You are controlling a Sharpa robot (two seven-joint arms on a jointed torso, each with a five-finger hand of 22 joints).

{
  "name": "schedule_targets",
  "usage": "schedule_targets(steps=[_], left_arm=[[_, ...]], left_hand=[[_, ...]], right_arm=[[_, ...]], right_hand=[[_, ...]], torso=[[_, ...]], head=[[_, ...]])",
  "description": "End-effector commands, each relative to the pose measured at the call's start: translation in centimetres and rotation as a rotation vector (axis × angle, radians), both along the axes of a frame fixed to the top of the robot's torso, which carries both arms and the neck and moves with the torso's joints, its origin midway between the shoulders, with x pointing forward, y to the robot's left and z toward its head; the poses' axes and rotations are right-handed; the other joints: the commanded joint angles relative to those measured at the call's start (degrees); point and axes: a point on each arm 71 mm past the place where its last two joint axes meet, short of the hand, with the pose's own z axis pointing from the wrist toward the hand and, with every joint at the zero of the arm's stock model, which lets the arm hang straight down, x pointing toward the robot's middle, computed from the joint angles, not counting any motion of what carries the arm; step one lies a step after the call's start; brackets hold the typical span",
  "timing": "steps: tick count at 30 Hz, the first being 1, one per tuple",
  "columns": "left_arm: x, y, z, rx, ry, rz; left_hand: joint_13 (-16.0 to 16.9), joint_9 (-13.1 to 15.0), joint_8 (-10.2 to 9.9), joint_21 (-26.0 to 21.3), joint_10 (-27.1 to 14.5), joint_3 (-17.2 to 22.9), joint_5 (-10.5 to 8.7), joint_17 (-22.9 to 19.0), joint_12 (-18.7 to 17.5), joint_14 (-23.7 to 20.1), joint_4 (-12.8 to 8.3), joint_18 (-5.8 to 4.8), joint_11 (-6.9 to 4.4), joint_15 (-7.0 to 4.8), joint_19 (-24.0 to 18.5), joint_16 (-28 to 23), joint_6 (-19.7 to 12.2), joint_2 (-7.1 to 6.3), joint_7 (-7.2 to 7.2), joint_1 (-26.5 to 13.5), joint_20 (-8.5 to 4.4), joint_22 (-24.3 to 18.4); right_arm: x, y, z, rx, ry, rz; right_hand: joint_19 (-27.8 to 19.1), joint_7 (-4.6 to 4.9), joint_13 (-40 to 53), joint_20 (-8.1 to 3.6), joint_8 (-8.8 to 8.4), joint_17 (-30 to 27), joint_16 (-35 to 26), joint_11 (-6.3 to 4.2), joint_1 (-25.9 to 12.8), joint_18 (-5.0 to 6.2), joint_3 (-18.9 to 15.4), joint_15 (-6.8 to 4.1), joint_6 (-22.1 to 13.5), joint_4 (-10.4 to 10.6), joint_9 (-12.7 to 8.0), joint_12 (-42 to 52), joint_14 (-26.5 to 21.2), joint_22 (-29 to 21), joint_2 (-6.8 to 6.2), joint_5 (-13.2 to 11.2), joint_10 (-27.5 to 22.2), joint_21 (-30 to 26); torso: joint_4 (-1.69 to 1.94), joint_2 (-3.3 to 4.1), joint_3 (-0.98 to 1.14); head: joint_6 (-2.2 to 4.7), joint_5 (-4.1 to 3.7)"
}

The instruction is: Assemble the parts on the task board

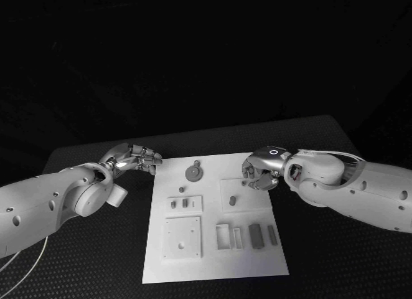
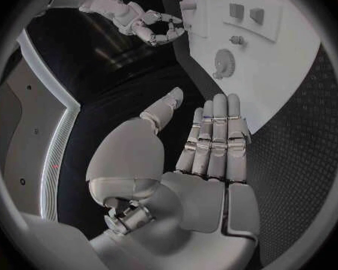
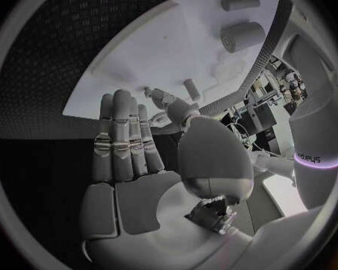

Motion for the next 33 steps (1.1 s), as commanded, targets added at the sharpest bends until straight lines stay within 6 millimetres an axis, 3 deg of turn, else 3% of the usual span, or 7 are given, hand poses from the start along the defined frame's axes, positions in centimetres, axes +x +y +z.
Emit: schedule_targets(steps=[1,11,18,19,22,28,33], left_arm=[[0.1,0.0,0.2,-0.015,-0.011,0.014],[0.0,-0.9,0.2,-0.021,-0.011,0.002],[-0.2,-1.3,0.2,-0.024,-0.008,-0.006],[-0.1,-1.2,0.2,-0.024,-0.008,-0.005],[-0.1,-1.2,0.2,-0.023,-0.009,-0.003],[-0.1,-1.1,0.2,-0.02,-0.007,0.001],[-0.2,-1.1,0.2,-0.021,-0.008,0.001]], left_hand=[[-0.07,-0.06,0.32,-0.04,0.01,-0.39,-0.31,0.09,-0.09,-0.07,-0.1,-0.78,0.34,0.24,-0.47,-0.41,-0.07,0.18,0.42,-0.35,-0.02,-0.1],[-0.24,-0.1,0.33,-0.04,-0.17,-0.55,-0.36,0.25,-0.14,-0.14,-0.07,-0.79,0.42,0.32,-0.64,-0.76,-0.15,0.24,0.46,-0.37,0.06,-0.38],[-0.34,-0.13,0.34,-0.02,-0.29,-0.65,-0.37,0.36,-0.15,-0.15,-0.05,-0.79,0.48,0.36,-0.71,-0.94,-0.21,0.31,0.47,-0.43,0.11,-0.54],[-0.35,-0.13,0.33,-0.02,-0.31,-0.66,-0.37,0.37,-0.16,-0.15,-0.05,-0.78,0.48,0.37,-0.72,-0.96,-0.22,0.31,0.47,-0.44,0.11,-0.56],[-0.4,-0.14,0.33,-0.02,-0.38,-0.71,-0.37,0.42,-0.17,-0.15,-0.04,-0.78,0.51,0.38,-0.74,-1.03,-0.25,0.32,0.49,-0.47,0.13,-0.63],[-0.48,-0.16,0.33,0.01,-0.5,-0.77,-0.37,0.5,-0.19,-0.14,-0.04,-0.77,0.56,0.4,-0.75,-1.14,-0.3,0.31,0.51,-0.51,0.14,-0.73],[-0.56,-0.19,0.3,0.02,-0.63,-0.83,-0.37,0.59,-0.2,-0.12,-0.02,-0.76,0.61,0.41,-0.77,-1.25,-0.39,0.32,0.54,-0.55,0.15,-0.83]], right_arm=[[-0.1,0.0,-0.4,-0.06,-0.029,-0.007],[0.2,1.1,-1.1,-0.04,-0.044,0.001],[0.0,1.7,-1.9,-0.032,-0.034,0.004],[0.0,1.7,-2.0,-0.03,-0.035,0.004],[0.0,2.0,-2.1,-0.034,-0.026,0.009],[-0.1,2.0,-2.6,-0.048,-0.002,0.006],[0.1,1.6,-2.8,-0.061,-0.006,-0.008]], right_hand=[[0.44,0.19,0.07,0.14,-0.15,0.21,0.38,-0.12,-0.17,0.35,-0.3,0.06,0.13,0.06,-0.07,-0.41,-0.19,0.12,-0.61,0.23,0.46,0.08],[0.72,0.12,0.21,0.04,-0.57,0.84,0.75,0.04,-0.1,0.35,-0.18,0.19,-0.32,0.07,-0.29,-1.77,-0.28,0.43,-1.11,0.24,0.45,-0.07],[1.03,0.15,0.41,-0.07,-0.85,1.2,1.07,-0.01,-0.07,0.35,-0.08,0.14,-0.66,0.11,-0.45,-2.21,-0.09,0.68,-0.76,0.23,0.81,-0.01],[1.05,0.15,0.44,-0.08,-0.91,1.25,1.1,-0.02,-0.1,0.35,-0.07,0.13,-0.76,0.12,-0.49,-2.28,-0.09,0.72,-0.7,0.23,0.86,-0.02],[1.12,0.17,0.51,-0.11,-0.96,1.34,1.17,-0.04,-0.07,0.35,-0.02,0.11,-0.81,0.12,-0.53,-2.4,-0.08,0.79,-0.49,0.24,0.98,-0.02],[1.34,0.1,0.9,-0.22,-0.73,1.68,1.45,-0.23,0.01,0.35,0.02,-0.05,-0.27,0.03,-0.49,-2.58,0.08,1.09,0.2,0.23,1.77,-0.01],[1.63,-0.16,1.73,-0.35,-0.11,2.05,1.69,-0.62,0.13,0.35,0.02,-0.37,1.0,-0.06,-0.22,-2.62,0.27,1.48,1.18,0.25,3.08,-0.07]], torso=[[-0.11,-0.17,-0.56],[-0.52,-0.19,-1.29],[-0.31,-0.09,-2.03],[-0.37,-0.1,-1.96],[-0.24,-0.09,-2.13],[-0.24,-0.05,-2.21],[-0.36,-0.07,-2.0]], head=[[-0.23,-0.17],[-0.19,0.17],[-0.43,0.81],[-0.48,0.98],[-0.67,1.29],[-1.07,1.62],[-1.26,1.73]])
